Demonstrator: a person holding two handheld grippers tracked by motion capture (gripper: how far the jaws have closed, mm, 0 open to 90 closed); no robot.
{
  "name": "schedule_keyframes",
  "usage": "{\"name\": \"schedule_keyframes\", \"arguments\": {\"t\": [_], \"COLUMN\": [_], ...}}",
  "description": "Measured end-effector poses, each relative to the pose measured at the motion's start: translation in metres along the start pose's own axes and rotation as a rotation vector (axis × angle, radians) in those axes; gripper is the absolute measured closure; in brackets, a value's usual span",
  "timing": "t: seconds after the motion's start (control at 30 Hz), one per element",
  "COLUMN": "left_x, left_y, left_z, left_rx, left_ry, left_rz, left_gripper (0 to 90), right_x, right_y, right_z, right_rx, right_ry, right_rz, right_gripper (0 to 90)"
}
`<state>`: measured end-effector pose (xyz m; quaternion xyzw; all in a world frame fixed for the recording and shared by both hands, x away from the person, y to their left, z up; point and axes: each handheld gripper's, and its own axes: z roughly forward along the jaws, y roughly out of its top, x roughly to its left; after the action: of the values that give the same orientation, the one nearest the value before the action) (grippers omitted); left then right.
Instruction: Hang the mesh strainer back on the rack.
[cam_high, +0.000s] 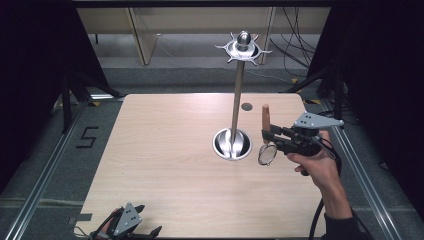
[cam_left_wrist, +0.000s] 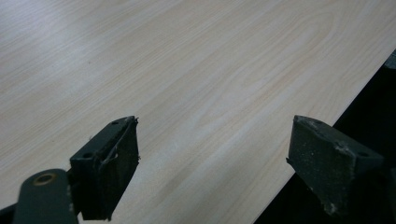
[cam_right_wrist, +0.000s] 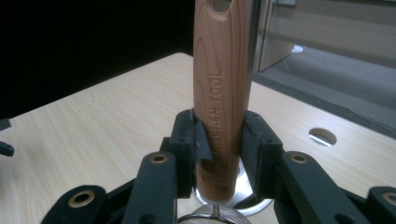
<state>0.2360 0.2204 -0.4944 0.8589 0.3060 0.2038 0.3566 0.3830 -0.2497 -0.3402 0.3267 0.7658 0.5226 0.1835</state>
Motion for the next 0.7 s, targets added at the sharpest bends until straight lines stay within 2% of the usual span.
{"name": "schedule_keyframes", "arguments": {"t": [0.03, 0.1, 0.13, 0.17, 0.23, 0.3, 0.4, 0.43, 0.47, 0.5, 0.53, 0.6, 0.63, 0.67, 0.7], "left_x": [0.0, -0.001, -0.001, 0.0, 0.001, -0.001, 0.0, -0.001, -0.005, -0.003, -0.001, -0.001, -0.004, -0.004, -0.004], "left_y": [0.0, 0.0, 0.0, 0.0, 0.0, 0.0, 0.0, 0.0, -0.002, -0.001, 0.0, -0.001, -0.002, -0.002, -0.002], "left_z": [0.0, 0.0, 0.0, 0.0, 0.0, 0.0, 0.0, 0.0, 0.002, 0.001, 0.0, 0.0, 0.002, 0.002, 0.002], "left_rx": [0.001, -0.002, -0.003, 0.005, 0.001, -0.003, -0.001, -0.001, -0.017, -0.011, -0.001, -0.002, -0.015, -0.016, -0.016], "left_ry": [-0.002, -0.009, -0.007, -0.002, 0.002, -0.006, -0.001, -0.008, -0.011, -0.009, -0.008, -0.009, -0.012, -0.014, -0.014], "left_rz": [0.0, -0.021, -0.019, 0.002, 0.008, -0.017, -0.005, -0.016, -0.076, -0.053, -0.013, -0.024, -0.07, -0.07, -0.071], "left_gripper": [15.6, 15.6, 15.7, 15.7, 15.7, 15.6, 15.7, 15.7, 15.6, 15.6, 15.6, 15.7, 15.6, 15.6, 15.6], "right_x": [-0.001, 0.001, 0.001, 0.001, 0.003, 0.005, 0.006, 0.007, 0.008, 0.007, 0.007, 0.007, 0.008, 0.006, 0.005], "right_y": [0.003, 0.008, 0.011, 0.013, 0.019, 0.025, 0.034, 0.037, 0.041, 0.044, 0.048, 0.054, 0.056, 0.059, 0.061], "right_z": [0.0, 0.001, 0.001, 0.001, 0.002, 0.002, 0.003, 0.003, 0.002, 0.002, 0.001, 0.001, 0.001, 0.001, 0.002], "right_rx": [-0.012, -0.027, -0.031, -0.041, -0.046, -0.048, -0.07, -0.07, -0.072, -0.078, -0.078, -0.084, -0.084, -0.089, -0.095], "right_ry": [0.01, -0.001, 0.006, -0.004, -0.002, -0.005, -0.003, -0.005, 0.004, 0.003, -0.01, -0.007, -0.013, -0.017, -0.016], "right_rz": [-0.013, -0.008, -0.018, -0.035, -0.018, -0.017, -0.031, -0.033, -0.023, -0.035, -0.041, -0.035, -0.034, -0.051, -0.049], "right_gripper": [69.0, 68.9, 68.9, 69.0, 69.0, 68.9, 69.0, 68.9, 69.0, 68.9, 69.0, 69.0, 69.0, 68.9, 68.9]}}
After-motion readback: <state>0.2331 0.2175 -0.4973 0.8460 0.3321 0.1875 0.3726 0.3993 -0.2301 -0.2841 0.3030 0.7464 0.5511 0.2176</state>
